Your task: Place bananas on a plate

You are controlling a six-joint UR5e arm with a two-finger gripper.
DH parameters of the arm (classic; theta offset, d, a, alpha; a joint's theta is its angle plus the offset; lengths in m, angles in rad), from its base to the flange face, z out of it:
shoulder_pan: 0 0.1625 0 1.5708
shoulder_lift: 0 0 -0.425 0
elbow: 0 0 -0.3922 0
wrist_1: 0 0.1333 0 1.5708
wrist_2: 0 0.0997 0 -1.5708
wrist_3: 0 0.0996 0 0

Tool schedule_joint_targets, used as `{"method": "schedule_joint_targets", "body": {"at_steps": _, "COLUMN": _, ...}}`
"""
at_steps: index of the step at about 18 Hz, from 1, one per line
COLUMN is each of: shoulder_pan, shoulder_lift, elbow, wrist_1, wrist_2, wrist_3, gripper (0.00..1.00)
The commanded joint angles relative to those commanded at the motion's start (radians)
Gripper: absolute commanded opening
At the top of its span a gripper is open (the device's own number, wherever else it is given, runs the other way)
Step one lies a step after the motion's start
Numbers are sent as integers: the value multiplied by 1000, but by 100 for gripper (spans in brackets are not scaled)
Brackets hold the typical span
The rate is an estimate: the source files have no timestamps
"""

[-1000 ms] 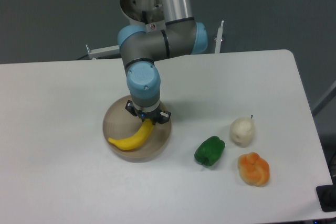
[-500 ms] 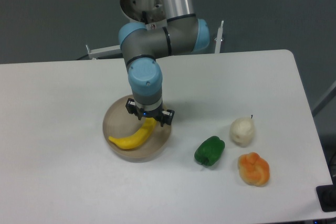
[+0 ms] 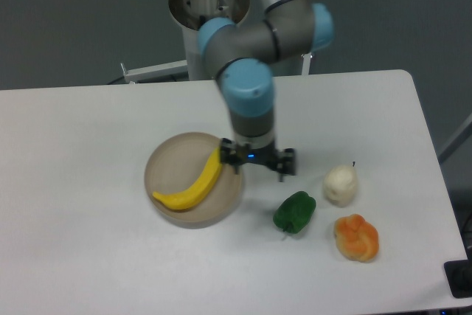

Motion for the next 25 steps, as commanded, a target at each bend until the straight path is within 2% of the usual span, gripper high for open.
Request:
{"method": "schedule_joint_targets", "body": {"at_steps": 4, "shoulder_pan": 49, "shoulder_lift": -41, "elbow": 72, "wrist_1": -2, "wrist_2": 2, "wrist_3": 104, "gripper": 100}}
{"method": "schedule_joint_targets", "body": {"at_steps": 11, "shoulder_pan": 58, "shoulder_lift": -130, "elbow": 222, "wrist_1": -6, "wrist_2": 44, "wrist_3": 215, "gripper": 100}}
{"method": "schedule_joint_targets", "body": {"at_steps": 17, "shoulder_pan": 80, "shoulder_lift": -144, "elbow": 232, "wrist_1": -3, "wrist_2": 48, "wrist_3": 341, "gripper": 100}}
{"method": "schedule_joint_targets", "body": {"at_steps": 20, "shoulder_pan": 80, "shoulder_lift": -152, "elbow": 250, "wrist_1": -2, "wrist_2": 45, "wrist_3": 355, "gripper": 100}}
{"method": "schedule_joint_targets", "body": {"at_steps": 25, "shoulder_pan": 69, "shoulder_lift": -198, "elbow": 302, "wrist_1": -3, "wrist_2": 48, "wrist_3": 352, "gripper": 100}}
